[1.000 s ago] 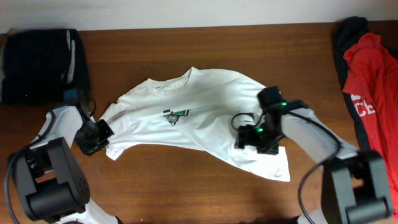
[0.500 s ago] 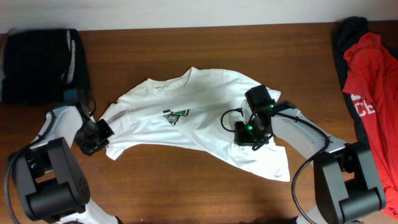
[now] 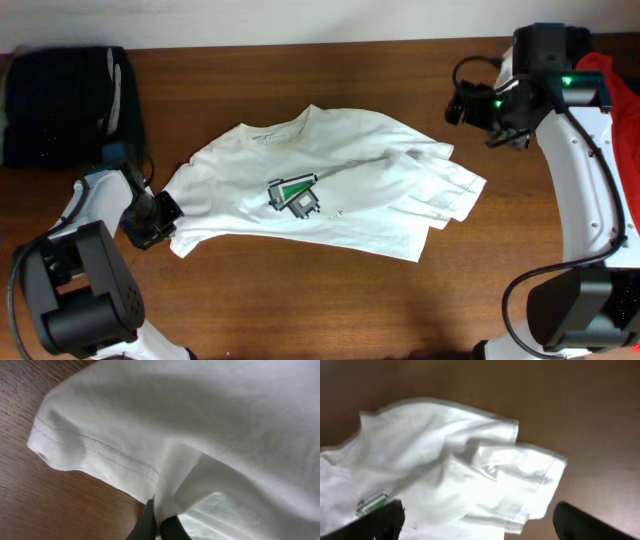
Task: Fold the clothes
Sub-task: 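Grasp the T-shirt's left and right edges with both grippers, then lift the T-shirt with both grippers and lay it flat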
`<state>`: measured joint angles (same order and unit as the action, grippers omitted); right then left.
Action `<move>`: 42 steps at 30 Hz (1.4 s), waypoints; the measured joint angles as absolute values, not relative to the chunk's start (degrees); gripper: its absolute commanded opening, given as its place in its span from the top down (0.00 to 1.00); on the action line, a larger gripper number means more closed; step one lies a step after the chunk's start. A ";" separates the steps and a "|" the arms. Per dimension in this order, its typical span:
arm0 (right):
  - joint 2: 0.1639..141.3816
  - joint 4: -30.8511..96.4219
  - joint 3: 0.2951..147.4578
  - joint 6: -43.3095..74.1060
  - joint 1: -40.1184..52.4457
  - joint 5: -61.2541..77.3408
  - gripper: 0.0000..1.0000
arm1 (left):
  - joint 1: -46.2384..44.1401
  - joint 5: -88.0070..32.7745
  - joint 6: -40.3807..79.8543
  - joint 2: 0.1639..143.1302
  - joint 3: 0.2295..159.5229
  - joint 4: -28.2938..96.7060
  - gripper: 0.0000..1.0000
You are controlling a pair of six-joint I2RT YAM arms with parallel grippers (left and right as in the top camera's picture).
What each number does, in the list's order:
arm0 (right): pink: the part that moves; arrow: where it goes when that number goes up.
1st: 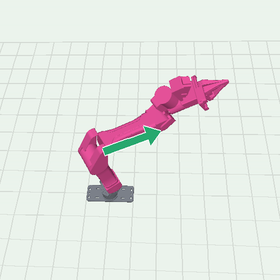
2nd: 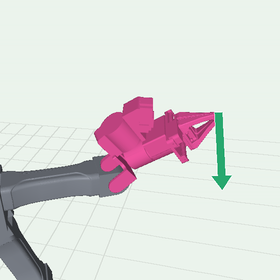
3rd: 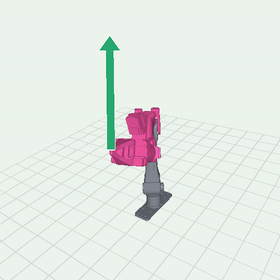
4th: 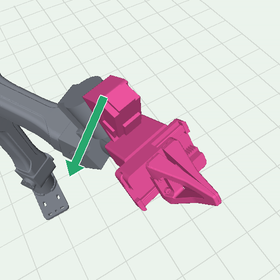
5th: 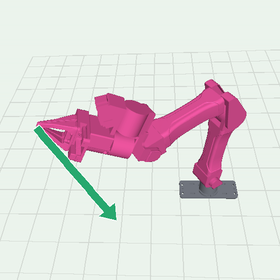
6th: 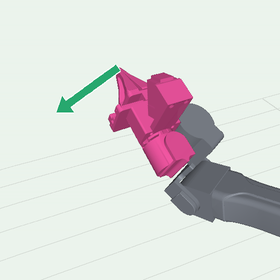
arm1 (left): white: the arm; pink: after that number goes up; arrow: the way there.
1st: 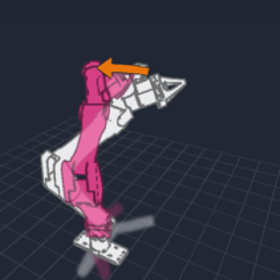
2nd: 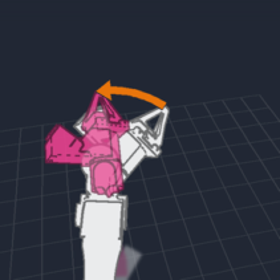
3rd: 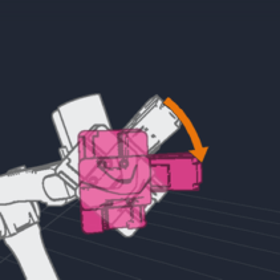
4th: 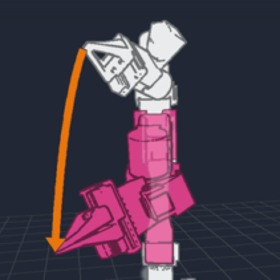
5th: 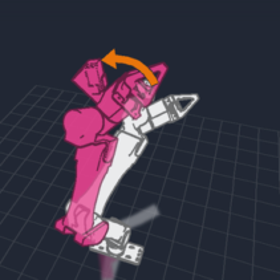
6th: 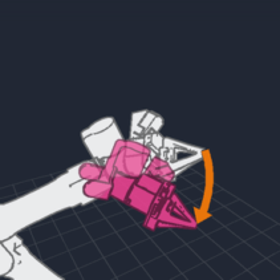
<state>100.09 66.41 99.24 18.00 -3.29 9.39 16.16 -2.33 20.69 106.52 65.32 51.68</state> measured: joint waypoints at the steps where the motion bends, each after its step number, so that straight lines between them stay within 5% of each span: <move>1: 100.09 72.75 99.37 18.00 -3.16 11.57 0.01 | 16.16 -2.33 20.69 106.52 65.32 51.64 0.99; 5: 99.92 86.80 94.63 14.92 5.67 14.31 0.01 | 16.16 -2.33 20.82 106.56 65.41 51.70 0.99; 9: 99.68 75.42 75.90 21.54 15.07 11.42 0.01 | 16.16 -2.35 20.82 106.56 65.43 52.14 0.99; 18: 99.57 51.35 53.58 31.48 15.77 11.07 0.13 | 16.16 -2.33 20.84 106.63 65.45 52.29 0.98; 21: 98.76 49.87 52.56 33.91 15.81 9.37 0.48 | 16.16 -2.33 20.84 106.63 65.45 52.31 0.98; 24: 98.50 48.88 52.25 34.02 15.81 7.81 0.96 | 16.16 -2.33 20.84 106.63 65.45 52.31 0.98; 31: 97.80 47.99 52.23 34.28 15.81 7.73 0.96 | 16.16 -3.97 20.84 106.63 65.47 53.98 0.99; 34: 88.75 56.77 56.12 34.48 15.81 6.20 0.96 | 16.16 -4.45 20.56 103.83 65.78 58.72 0.99; 37: 73.49 70.17 75.22 34.20 15.81 2.31 0.96 | 16.14 -5.30 20.38 85.67 71.59 64.69 0.99; 42: 67.55 84.77 107.00 32.45 15.81 -1.23 0.96 | 16.16 -5.58 20.40 59.16 91.74 73.63 0.99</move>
<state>67.55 84.77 107.00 32.45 15.81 -1.23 16.16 -5.58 20.40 59.16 91.74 73.63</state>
